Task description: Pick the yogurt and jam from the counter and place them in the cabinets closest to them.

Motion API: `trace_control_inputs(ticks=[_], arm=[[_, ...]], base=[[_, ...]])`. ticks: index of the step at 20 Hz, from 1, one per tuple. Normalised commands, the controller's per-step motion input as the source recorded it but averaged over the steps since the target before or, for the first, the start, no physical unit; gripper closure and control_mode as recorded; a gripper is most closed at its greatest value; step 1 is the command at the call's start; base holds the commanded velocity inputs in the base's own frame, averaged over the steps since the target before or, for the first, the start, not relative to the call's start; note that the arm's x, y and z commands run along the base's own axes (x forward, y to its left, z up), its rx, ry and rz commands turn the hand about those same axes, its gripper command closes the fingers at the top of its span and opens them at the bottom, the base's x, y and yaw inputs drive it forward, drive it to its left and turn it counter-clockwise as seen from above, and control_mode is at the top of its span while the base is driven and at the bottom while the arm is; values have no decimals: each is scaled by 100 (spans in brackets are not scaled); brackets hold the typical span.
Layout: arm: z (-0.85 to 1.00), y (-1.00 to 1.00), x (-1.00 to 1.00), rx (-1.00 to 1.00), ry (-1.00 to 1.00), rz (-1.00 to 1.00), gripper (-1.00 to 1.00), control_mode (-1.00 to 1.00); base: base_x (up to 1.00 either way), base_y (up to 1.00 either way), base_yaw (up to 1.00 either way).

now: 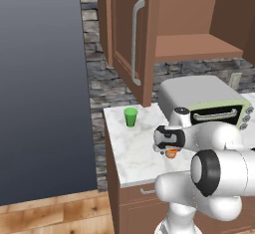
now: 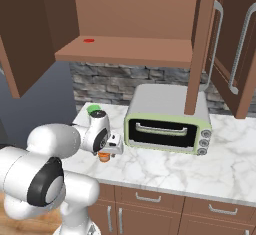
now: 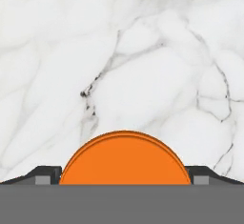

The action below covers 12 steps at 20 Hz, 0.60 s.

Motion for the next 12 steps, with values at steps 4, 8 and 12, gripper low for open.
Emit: trace_control_inputs(ticks=[4, 8, 12], arm=[[-29, 0, 0, -3, 0, 0, 100, -100], [-1, 0, 0, 0, 0, 0, 100, -100], [4, 0, -1, 0, -2, 0, 100, -100]], base=[[0, 0, 0], [0, 0, 0], [0, 0, 0]])
